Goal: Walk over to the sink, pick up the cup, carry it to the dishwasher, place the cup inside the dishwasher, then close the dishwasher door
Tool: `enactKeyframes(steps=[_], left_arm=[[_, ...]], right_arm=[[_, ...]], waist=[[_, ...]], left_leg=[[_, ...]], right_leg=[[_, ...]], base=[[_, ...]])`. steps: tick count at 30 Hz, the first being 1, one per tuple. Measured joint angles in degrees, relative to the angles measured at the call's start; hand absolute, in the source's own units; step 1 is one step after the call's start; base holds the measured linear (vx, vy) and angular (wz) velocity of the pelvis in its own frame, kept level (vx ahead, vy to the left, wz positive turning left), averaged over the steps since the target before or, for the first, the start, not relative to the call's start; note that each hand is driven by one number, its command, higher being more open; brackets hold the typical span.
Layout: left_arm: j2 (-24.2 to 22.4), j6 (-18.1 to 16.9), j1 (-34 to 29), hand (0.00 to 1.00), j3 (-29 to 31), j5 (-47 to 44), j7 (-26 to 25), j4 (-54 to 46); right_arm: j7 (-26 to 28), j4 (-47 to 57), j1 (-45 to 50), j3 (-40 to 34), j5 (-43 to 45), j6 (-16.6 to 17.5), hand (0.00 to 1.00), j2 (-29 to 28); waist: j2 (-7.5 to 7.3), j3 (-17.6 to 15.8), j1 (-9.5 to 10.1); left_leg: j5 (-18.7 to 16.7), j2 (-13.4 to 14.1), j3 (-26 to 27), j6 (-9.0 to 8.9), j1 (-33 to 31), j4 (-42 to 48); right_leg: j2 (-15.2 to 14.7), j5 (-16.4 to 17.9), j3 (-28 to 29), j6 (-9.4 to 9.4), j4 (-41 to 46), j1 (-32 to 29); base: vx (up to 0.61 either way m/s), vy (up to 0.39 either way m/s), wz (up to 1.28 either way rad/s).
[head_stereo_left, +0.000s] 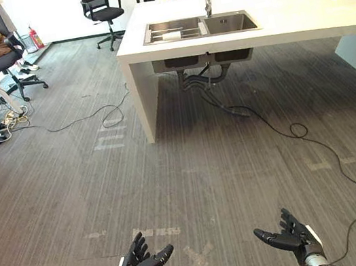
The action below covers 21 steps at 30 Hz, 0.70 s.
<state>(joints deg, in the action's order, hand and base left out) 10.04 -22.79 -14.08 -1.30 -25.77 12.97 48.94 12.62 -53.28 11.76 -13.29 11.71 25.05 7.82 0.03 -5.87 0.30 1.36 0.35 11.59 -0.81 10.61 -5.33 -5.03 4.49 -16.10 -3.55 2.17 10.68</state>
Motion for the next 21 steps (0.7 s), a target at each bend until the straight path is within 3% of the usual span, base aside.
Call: enactKeyframes(steps=[12, 13, 16, 18, 19, 20, 21], left_arm=[[0.0, 0.0, -1.2, 1.00, -0.1, 0.0, 0.1, -1.3], [-0.1, 0.0, -2.0, 1.00, -0.2, 0.0, 0.2, -2.3], [-0.3, 0.0, -2.5, 1.00, -0.2, 0.0, 0.3, -2.3], [-0.4, 0.0, -2.0, 1.00, -0.3, 0.0, 0.8, -2.5], [-1.0, -0.3, -1.6, 1.00, -0.3, 0.0, 1.0, -3.3], [-1.1, -0.8, -1.7, 1.00, -0.3, 0.0, 1.0, -3.6], [-0.8, -0.9, -2.1, 1.00, -0.2, 0.0, 0.8, -3.6]], right_arm=[[-0.1, 1.2, 0.3, 0.0, 0.0, 0.0, 1.00, 0.0], [-0.1, 3.3, 1.8, -1.0, 0.0, 0.0, 1.00, -0.1], [-0.2, 3.3, 2.4, -1.6, 0.0, 0.0, 1.00, 0.0], [-0.2, 3.9, 2.6, -2.1, 0.0, 0.0, 1.00, -0.1], [-0.5, 4.4, 2.5, -2.3, 0.1, 0.0, 1.00, 0.6], [-0.6, 4.4, 2.2, -2.2, 0.4, 0.0, 1.00, 0.8], [-0.5, 4.3, 2.5, -2.0, 0.6, 0.0, 1.00, 0.8]], waist=[[0.09, 0.0, 0.03], [-0.19, 0.1, 0.30], [-0.46, 0.0, 0.35], [-1.50, -0.5, -0.03], [-1.74, -1.6, 0.21], [-1.94, -2.8, 0.29], [-1.68, -3.8, 0.29]], left_leg=[[-0.5, 0.2, 0.9, -0.49, 0.4, 0.0], [-2.0, -0.3, 1.9, 0.24, -0.3, 1.5], [-4.5, -0.7, 2.3, 0.47, -0.9, 4.8], [-8.1, -1.7, 4.0, 2.35, -2.7, 10.1], [-11.2, -1.5, 5.0, 2.88, -4.6, 15.3], [-13.7, -1.4, 5.2, 3.02, -5.1, 19.7], [-15.5, -0.8, 4.9, 3.13, -4.2, 22.3]], right_leg=[[-0.1, 0.8, 0.8, -0.03, 1.9, -0.8], [-1.4, 3.7, 1.8, -0.42, 7.1, -3.5], [-2.6, 5.5, 2.3, -1.08, 9.6, -3.9], [-5.4, 8.7, 1.4, -3.38, 15.6, -6.4], [-8.5, 10.4, 1.9, -3.88, 28.9, -12.2], [-11.3, 8.0, 2.5, -3.31, 43.4, -18.4], [-12.0, 8.3, 3.7, -3.60, 49.2, -20.6]], base=[[-0.01, 0.001, -0.03], [0.02, 0.041, -0.19], [0.07, 0.051, -0.09], [0.07, 0.051, 0.11], [0.02, 0.047, 0.08], [0.02, 0.050, 0.04], [0.03, 0.071, 0.02]])
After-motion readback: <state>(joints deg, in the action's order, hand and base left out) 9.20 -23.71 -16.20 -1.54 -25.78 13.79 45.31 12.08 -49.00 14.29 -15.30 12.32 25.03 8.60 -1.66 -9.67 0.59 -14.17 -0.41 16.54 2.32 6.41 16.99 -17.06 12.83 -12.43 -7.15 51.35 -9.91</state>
